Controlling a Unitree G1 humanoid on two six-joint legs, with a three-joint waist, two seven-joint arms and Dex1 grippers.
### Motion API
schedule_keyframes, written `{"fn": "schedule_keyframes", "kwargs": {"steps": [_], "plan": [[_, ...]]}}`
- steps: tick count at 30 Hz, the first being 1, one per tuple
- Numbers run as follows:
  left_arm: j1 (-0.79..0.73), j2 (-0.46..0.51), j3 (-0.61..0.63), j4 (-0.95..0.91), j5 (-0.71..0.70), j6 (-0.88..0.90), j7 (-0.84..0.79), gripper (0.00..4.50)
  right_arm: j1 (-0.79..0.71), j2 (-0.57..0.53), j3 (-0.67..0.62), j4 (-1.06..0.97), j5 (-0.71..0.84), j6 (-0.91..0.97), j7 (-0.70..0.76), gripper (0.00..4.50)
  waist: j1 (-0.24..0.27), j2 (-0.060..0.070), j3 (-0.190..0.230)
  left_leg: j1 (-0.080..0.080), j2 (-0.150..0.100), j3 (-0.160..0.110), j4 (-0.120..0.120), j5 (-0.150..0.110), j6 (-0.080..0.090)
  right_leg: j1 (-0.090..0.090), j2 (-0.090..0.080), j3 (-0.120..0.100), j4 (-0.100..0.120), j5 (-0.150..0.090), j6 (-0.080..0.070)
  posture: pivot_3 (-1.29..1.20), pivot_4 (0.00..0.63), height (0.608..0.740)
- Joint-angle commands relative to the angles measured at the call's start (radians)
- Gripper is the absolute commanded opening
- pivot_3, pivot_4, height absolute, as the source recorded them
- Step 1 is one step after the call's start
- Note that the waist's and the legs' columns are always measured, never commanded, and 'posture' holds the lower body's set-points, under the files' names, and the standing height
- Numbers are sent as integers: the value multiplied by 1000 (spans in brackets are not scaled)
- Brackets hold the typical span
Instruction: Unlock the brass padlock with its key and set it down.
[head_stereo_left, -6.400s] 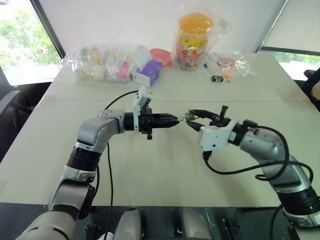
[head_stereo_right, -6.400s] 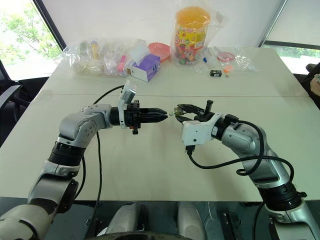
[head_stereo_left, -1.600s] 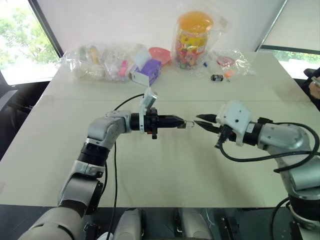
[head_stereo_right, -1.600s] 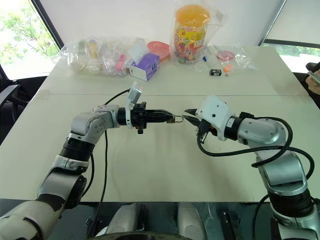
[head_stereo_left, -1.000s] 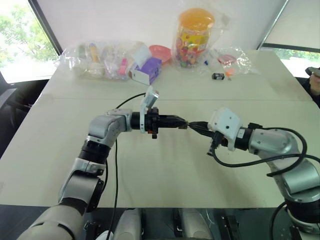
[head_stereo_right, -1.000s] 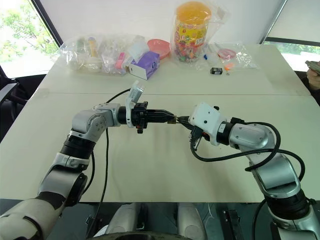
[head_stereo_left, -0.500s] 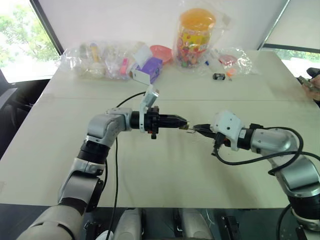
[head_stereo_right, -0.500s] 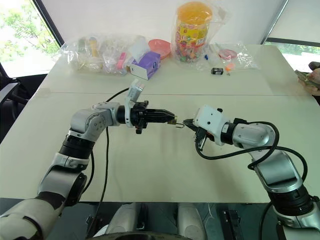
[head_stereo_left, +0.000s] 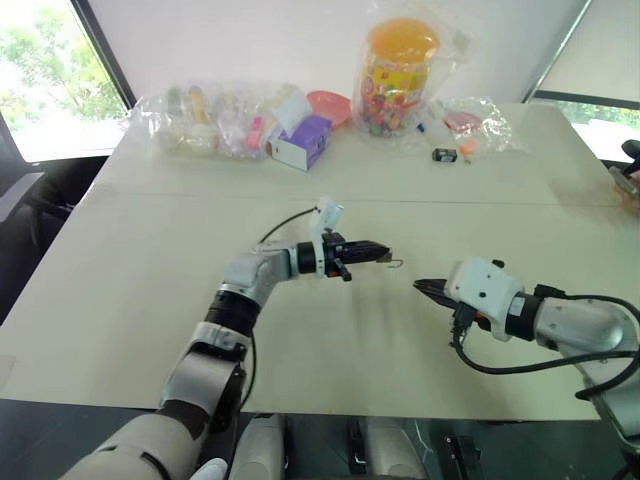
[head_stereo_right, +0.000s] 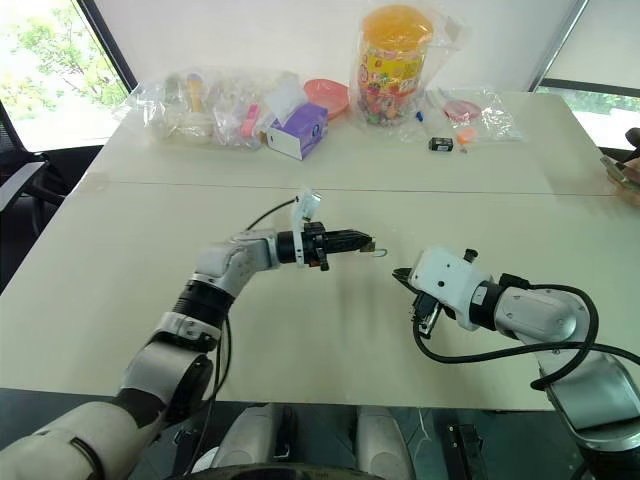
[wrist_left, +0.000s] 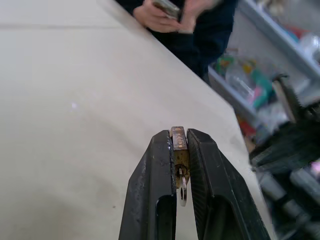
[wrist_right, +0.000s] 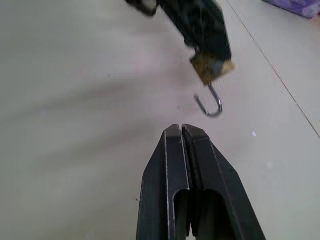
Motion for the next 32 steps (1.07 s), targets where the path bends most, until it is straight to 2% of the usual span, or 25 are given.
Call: {"fn": "schedule_keyframes", "kwargs": {"steps": [1, 9, 10, 13, 16, 17, 18, 25, 27, 32], "plan": [[-39, -41, 40, 80, -3, -1, 42, 0, -8, 8, -24, -57, 0, 26, -38, 22, 0, 0, 0, 0, 0, 0, 0, 0, 0, 0, 0, 0, 0, 0, 0, 0, 150, 735], [-46, -65, 34, 181, 75, -91, 62, 0, -8, 8, -19, -88, 1, 58, -63, 22, 1, 0, 0, 0, 0, 0, 0, 0, 0, 0, 0, 0, 0, 0, 0, 0, 150, 735], [-43, -63, 33, 180, 82, -98, 63, 918, -8, 9, -19, -90, 1, 60, -65, 0, 1, 0, 0, 0, 0, 0, 0, 0, 0, 0, 0, 0, 0, 0, 0, 0, 150, 735], [-26, -45, 18, 157, 106, -112, 55, 2131, 0, 13, -13, -98, 0, 61, -72, 0, 1, 0, 0, 0, 0, 0, 0, 0, 0, 0, 0, 0, 0, 0, 0, 0, 150, 735], [1, -16, 9, 88, 112, -100, 39, 3586, 13, 9, -11, -96, -6, 54, -73, 0, -1, 0, 0, 1, 0, 0, 0, 0, 0, 1, 0, 0, 0, 0, 0, 0, 150, 735], [10, -8, 7, 65, 113, -97, 36, 4222, 15, 8, -11, -94, -7, 52, -72, 0, -3, 0, -1, 1, 0, 0, 0, 0, 0, 1, 0, 0, 1, 0, 0, 0, 150, 735], [28, 9, -11, 21, 123, -102, 24, 4473, 18, 5, -15, -91, -10, 48, -71, 0, -5, 1, -1, 2, 0, 0, 0, 0, 0, 1, 0, 0, 1, 0, 0, 0, 150, 735], [150, 148, -112, -310, 128, -117, -106, 4473, 43, -41, -63, -59, -23, 19, -39, 0, -4, 1, -1, 1, 1, 0, 0, 0, -1, 1, -1, 1, 2, 0, 0, 0, 150, 735], [179, 200, -130, -416, 120, -114, -139, 4473, 74, -91, -88, -36, -60, -26, -8, 0, 4, 1, -1, 1, 1, 0, 0, 0, -1, 1, -1, 1, 2, 0, 0, 0, 150, 735], [220, 268, -138, -556, 93, -91, -170, 4473, 87, -112, -140, -1, -53, -63, 17, 0, 1, 1, -1, 1, 0, 0, 1, 0, 0, 2, -2, 1, 0, 0, 0, 0, 150, 735]]}}
